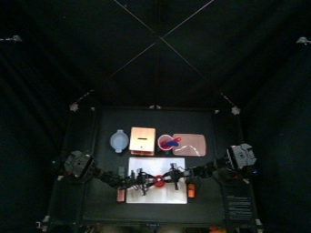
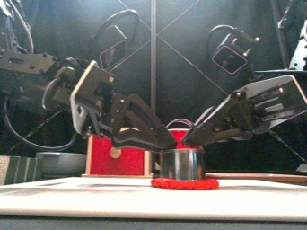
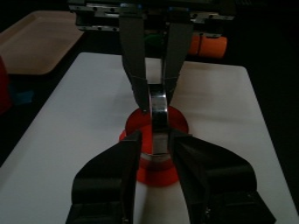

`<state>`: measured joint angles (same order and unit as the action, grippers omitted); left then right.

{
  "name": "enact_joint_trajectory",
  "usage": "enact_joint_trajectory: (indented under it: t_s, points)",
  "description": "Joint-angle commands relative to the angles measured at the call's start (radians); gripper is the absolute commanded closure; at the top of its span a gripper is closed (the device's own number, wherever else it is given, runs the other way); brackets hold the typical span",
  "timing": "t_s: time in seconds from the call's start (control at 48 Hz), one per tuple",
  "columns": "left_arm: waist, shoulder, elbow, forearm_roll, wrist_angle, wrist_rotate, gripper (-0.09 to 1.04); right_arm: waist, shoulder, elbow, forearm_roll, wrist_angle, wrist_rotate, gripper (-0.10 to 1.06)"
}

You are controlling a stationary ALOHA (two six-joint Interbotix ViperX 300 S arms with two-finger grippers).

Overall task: Get the cutter from the drawer then cut the dough then place the extra dough in the bowl
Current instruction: Cut the dough

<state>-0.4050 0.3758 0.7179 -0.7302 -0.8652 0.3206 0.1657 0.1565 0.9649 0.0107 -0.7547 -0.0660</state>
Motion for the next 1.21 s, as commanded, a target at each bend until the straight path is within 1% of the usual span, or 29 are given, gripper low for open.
enact_joint_trajectory:
  t_s: [0.021, 0.271, 0.479, 0.625, 0.771, 0.833, 0.896, 1.0, 1.208]
  points:
    - [0.003, -0.012, -0.005, -0.002, 0.011, 0.000, 0.38, 0.002, -0.031, -0.006, -0.002, 0.017, -0.002, 0.48]
    - [0.006, 0.014, -0.006, -0.021, 0.064, -0.005, 0.41, -0.002, -0.006, -0.003, 0.011, 0.072, 0.009, 0.49]
    - [0.006, 0.054, -0.009, -0.049, 0.072, -0.006, 0.41, 0.002, 0.051, 0.009, 0.057, 0.075, 0.011, 0.49]
    - [0.006, 0.101, -0.009, -0.069, 0.075, -0.021, 0.41, 0.005, 0.121, 0.002, 0.115, 0.067, 0.011, 0.49]
    - [0.002, 0.143, -0.011, -0.095, 0.078, -0.071, 0.41, 0.008, 0.181, 0.000, 0.167, 0.061, 0.011, 0.49]
    - [0.000, 0.149, -0.011, -0.091, 0.083, -0.091, 0.41, 0.020, 0.193, 0.003, 0.187, 0.061, 0.012, 0.49]
    - [-0.002, 0.152, -0.008, -0.083, 0.087, -0.104, 0.41, 0.038, 0.198, 0.009, 0.221, 0.061, 0.012, 0.49]
    - [-0.006, 0.153, -0.002, -0.084, 0.097, -0.109, 0.41, 0.055, 0.198, 0.014, 0.262, 0.061, 0.009, 0.49]
    - [-0.008, 0.160, -0.005, -0.081, 0.103, -0.109, 0.41, 0.061, 0.195, 0.015, 0.275, 0.061, 0.009, 0.49]
